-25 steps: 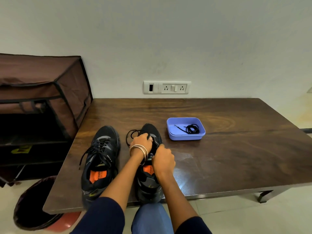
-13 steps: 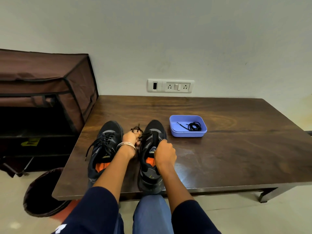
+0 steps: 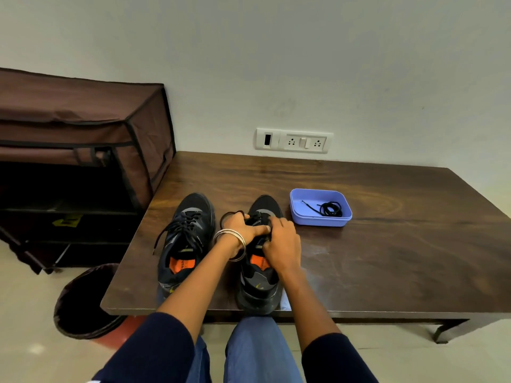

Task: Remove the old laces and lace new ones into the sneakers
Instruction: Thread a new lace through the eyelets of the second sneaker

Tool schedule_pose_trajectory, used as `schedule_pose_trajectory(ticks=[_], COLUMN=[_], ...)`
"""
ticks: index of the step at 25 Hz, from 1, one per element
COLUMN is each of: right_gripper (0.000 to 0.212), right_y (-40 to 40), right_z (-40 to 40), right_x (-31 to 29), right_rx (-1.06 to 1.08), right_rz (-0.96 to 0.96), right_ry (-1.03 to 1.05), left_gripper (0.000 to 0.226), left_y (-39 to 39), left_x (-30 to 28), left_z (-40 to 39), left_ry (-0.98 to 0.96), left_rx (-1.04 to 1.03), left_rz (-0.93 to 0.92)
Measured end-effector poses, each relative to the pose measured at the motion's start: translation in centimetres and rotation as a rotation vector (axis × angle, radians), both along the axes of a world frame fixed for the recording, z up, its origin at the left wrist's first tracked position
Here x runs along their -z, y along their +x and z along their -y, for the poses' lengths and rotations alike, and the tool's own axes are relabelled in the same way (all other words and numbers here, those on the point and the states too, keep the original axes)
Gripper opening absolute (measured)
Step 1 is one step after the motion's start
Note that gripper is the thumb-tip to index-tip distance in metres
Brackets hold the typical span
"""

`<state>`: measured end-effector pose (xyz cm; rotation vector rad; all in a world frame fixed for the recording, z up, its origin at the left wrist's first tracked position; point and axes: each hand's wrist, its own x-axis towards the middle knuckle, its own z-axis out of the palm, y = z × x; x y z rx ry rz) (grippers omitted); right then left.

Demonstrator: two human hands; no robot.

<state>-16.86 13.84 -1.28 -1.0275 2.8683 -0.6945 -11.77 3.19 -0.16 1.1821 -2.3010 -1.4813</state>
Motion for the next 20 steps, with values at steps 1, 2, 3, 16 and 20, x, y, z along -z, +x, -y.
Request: schedule_pose_trajectory(ticks=[1,2,3,16,20], right_gripper=[0.051,0.051,0.049,0.031,0.021], right_y=[-0.3,-0.7,-1.2,-3.3,-3.7], right_z=[0.3,0.7,1.2,3.4,3.0], right_x=[-0.3,-0.5,-0.9,0.8,0.9], right_rx=[-0.004,0.002,0.011,-0.134,0.078], right_rz=[-0.004,-0.010,-0.015,-0.275,-0.027], right_ry=[0.000,0.015,0.038,0.068,-0.265], left_gripper=[0.053,0.047,0.040,0.025,0.028], left_y=[0.4,0.8,1.2,1.3,1.1], left_x=[0.1,0.3,0.5,2.5,2.7], left_z=[0.2,0.3,0.3,-2.1,-2.4], left_ry=[-0.004,-0.010,-0.023,-0.302,-0.341], left_rx=[-0.015,-0.031,-0.050,-0.194,-0.168], left_rz=[-0.022,-0.033,-0.043,-0.012,0.019])
